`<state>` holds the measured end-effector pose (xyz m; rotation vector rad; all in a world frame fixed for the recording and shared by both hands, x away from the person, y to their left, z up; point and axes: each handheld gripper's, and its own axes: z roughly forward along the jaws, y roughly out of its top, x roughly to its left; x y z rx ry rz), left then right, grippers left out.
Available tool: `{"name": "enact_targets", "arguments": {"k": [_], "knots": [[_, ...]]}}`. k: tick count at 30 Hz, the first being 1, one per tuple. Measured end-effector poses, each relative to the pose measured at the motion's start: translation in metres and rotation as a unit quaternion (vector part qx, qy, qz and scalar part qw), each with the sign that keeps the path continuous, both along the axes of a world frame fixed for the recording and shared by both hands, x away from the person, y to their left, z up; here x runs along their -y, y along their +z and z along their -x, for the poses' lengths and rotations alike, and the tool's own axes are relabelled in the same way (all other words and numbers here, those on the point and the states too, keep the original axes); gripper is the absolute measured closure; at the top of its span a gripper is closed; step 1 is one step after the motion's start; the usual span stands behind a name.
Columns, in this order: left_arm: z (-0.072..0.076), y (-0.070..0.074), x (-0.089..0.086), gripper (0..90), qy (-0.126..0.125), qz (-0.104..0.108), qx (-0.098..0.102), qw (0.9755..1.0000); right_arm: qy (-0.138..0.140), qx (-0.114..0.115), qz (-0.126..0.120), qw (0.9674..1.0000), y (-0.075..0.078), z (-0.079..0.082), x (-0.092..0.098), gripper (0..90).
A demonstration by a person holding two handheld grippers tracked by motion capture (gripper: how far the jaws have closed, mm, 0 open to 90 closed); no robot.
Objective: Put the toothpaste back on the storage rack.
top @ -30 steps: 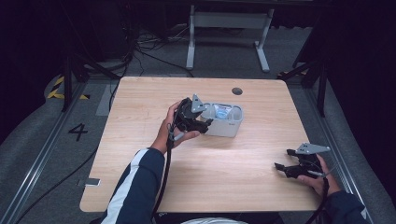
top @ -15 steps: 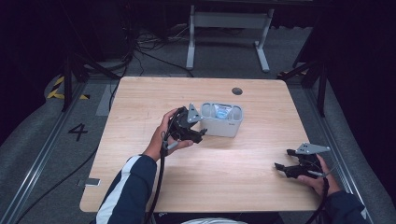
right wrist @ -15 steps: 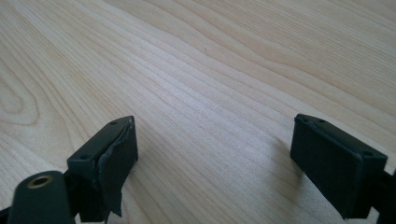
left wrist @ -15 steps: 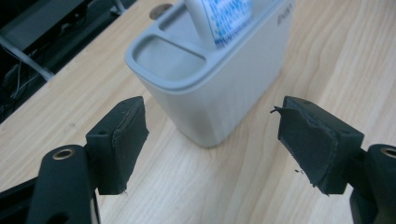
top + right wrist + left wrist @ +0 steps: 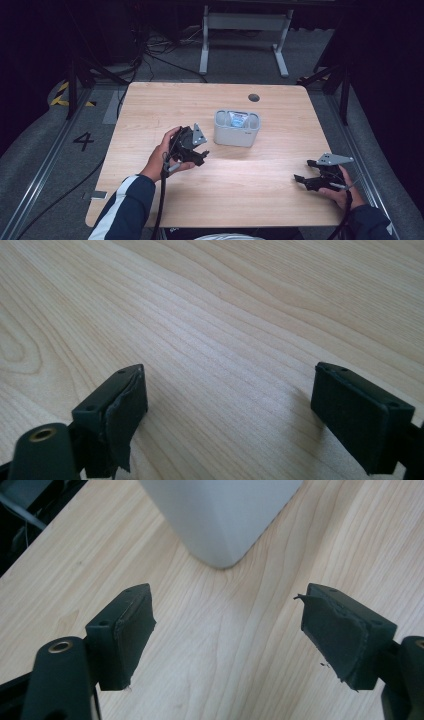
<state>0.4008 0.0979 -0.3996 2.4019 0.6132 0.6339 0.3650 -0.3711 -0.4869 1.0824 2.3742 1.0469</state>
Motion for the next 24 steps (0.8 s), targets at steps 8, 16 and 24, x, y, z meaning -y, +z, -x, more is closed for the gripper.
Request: {"name": "enact_targets", "arguments": {"k": [8,16,24], "knots": [[0.011,-0.010,-0.017,21.0,0.008,-0.021,-0.006,0.9997,0.000,0.000,0.000,1.0000,0.000,0.000,0.000,15.0],[0.020,-0.021,-0.029,20.4,0.015,-0.037,-0.015,0.9991,-0.001,0.000,0.000,1.0000,0.000,0.000,0.000,15.0],[0.032,-0.034,-0.050,18.8,0.025,-0.050,-0.014,0.9983,-0.001,0.000,0.000,1.0000,0.000,0.000,0.000,15.0]]}}
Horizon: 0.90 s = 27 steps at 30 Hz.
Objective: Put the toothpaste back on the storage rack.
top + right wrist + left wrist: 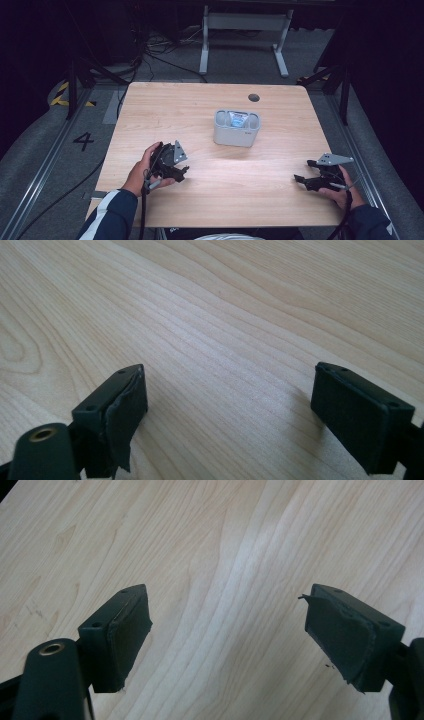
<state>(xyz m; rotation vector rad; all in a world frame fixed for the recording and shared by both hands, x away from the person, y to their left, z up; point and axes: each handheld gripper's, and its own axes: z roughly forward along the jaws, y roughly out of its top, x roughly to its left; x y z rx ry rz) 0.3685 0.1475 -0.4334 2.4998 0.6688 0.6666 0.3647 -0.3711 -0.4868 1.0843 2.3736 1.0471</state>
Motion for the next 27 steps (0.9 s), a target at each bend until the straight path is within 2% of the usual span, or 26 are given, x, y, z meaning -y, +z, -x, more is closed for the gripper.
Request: {"name": "enact_targets", "arguments": {"k": [5,11,14,20,22,25,27], "knots": [[0.007,-0.006,-0.015,18.3,0.017,-0.007,0.000,0.9998,0.000,0.000,0.000,1.0000,0.000,0.000,0.000,15.1],[0.016,-0.012,-0.036,17.9,0.037,0.004,-0.001,0.9993,0.000,0.000,0.000,1.0000,0.000,0.000,0.000,15.1],[0.020,-0.014,-0.045,17.9,0.044,0.001,0.001,0.9990,0.000,0.000,0.000,1.0000,0.000,0.000,0.000,15.1],[0.027,-0.020,-0.066,17.8,0.064,0.013,-0.014,0.9978,0.000,0.000,0.000,1.0000,0.000,0.000,0.000,15.1],[0.031,-0.022,-0.073,17.8,0.069,0.011,-0.016,0.9974,0.000,0.000,0.000,1.0000,0.000,0.000,0.000,15.0],[0.036,-0.026,-0.083,17.6,0.077,0.018,-0.025,0.9966,0.000,0.000,0.000,1.0000,0.000,0.000,0.000,15.1],[0.038,-0.029,-0.091,17.3,0.088,0.039,-0.035,0.9947,0.000,0.000,0.000,1.0000,0.000,0.000,0.000,15.1]]}}
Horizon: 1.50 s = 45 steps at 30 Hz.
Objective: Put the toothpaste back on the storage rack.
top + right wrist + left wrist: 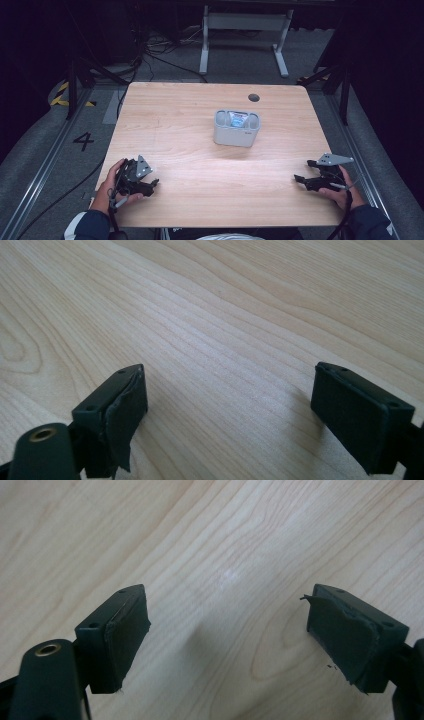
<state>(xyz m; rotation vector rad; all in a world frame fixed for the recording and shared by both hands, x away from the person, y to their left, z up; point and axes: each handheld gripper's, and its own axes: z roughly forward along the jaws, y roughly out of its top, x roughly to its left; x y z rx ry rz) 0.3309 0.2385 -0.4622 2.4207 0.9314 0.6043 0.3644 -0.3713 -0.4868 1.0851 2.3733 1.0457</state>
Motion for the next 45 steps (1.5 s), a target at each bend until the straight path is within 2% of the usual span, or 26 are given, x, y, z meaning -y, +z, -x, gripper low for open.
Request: {"name": "enact_targets", "arguments": {"k": [1,3,4,5,7,8,9,11,12,14,22,24,45], "knots": [[0.001,-0.002,-0.005,16.8,0.003,0.014,-0.008,0.9999,0.000,0.000,0.000,1.0000,0.000,0.000,0.000,15.0],[0.002,-0.004,-0.008,16.5,0.005,0.019,-0.007,0.9998,0.000,0.000,0.000,1.0000,0.000,0.000,0.000,15.1],[0.004,-0.007,-0.018,16.4,0.013,0.041,-0.010,0.9990,0.000,0.000,0.000,1.0000,0.000,0.000,0.000,15.0],[0.005,-0.008,-0.022,16.4,0.014,0.052,-0.012,0.9985,0.000,0.000,0.000,1.0000,0.000,0.000,0.000,15.1],[0.007,-0.008,-0.027,16.3,0.020,0.058,-0.015,0.9980,0.000,0.000,0.000,1.0000,0.000,0.000,0.000,15.1],[0.009,-0.012,-0.035,16.2,0.026,0.083,-0.016,0.9961,0.000,0.000,0.000,1.0000,0.000,0.000,0.000,15.1],[0.009,-0.012,-0.035,15.8,0.026,0.083,-0.016,0.9961,0.000,0.000,0.000,1.0000,0.000,0.000,0.000,15.1],[0.012,-0.018,-0.050,15.4,0.036,0.118,-0.012,0.9923,0.000,0.000,0.000,1.0000,0.000,0.000,0.000,15.1],[0.012,-0.020,-0.053,15.4,0.048,0.134,-0.021,0.9896,0.000,0.000,0.000,1.0000,0.000,0.000,0.000,15.1],[0.014,-0.020,-0.056,15.3,0.057,0.133,-0.019,0.9893,0.000,0.000,0.000,1.0000,0.000,0.000,0.000,15.0],[0.014,-0.019,-0.055,14.8,0.066,0.129,-0.019,0.9892,0.001,0.000,0.000,1.0000,0.000,0.000,0.000,15.1],[0.014,-0.020,-0.054,14.6,0.069,0.133,-0.020,0.9886,0.001,0.001,0.000,1.0000,0.000,0.000,0.000,15.1],[0.011,-0.020,-0.053,11.0,0.074,0.131,-0.020,0.9884,0.002,0.000,0.000,1.0000,0.000,0.000,0.000,14.9]]}}
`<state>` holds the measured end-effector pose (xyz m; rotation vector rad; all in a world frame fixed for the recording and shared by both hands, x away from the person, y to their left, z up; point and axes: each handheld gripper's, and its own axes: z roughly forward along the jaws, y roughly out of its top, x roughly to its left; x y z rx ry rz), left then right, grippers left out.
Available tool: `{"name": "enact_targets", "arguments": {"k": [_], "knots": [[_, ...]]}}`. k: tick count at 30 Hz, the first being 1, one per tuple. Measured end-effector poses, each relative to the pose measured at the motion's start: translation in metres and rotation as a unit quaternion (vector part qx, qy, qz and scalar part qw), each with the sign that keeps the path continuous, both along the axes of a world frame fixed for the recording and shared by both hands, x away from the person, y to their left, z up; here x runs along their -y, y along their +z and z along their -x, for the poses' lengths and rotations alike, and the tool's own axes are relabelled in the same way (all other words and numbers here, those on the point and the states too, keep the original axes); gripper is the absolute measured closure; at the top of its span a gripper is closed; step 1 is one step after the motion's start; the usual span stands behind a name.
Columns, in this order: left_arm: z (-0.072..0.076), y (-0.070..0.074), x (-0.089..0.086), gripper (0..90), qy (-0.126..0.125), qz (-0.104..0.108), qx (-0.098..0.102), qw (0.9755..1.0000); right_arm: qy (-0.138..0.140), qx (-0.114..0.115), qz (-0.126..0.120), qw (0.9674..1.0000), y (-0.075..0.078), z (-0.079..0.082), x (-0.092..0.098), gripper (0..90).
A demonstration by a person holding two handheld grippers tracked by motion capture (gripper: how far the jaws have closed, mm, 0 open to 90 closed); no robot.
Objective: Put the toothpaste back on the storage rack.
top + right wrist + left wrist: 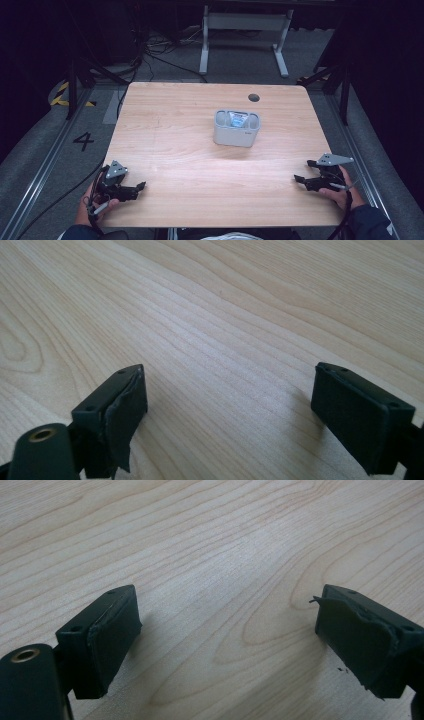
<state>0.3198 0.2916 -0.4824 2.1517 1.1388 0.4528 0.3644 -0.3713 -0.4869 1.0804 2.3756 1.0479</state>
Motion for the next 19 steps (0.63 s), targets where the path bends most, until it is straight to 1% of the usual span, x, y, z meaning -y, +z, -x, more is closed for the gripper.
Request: {"name": "enact_targets", "arguments": {"k": [2,5,19], "knots": [[0.0001,-0.0002,0.0004,10.9,0.001,0.003,-0.002,1.0000,0.000,0.000,0.000,1.0000,0.0000,0.0000,0.0000,14.9],[-0.0004,0.0000,0.0002,10.5,0.001,0.000,0.000,1.0000,0.000,0.000,0.000,1.0000,0.0000,0.0000,0.0000,14.9],[-0.0004,-0.0002,0.0002,10.4,0.001,0.000,0.000,1.0000,0.002,0.000,0.000,1.0000,0.0000,0.0003,0.0005,15.0]]}}
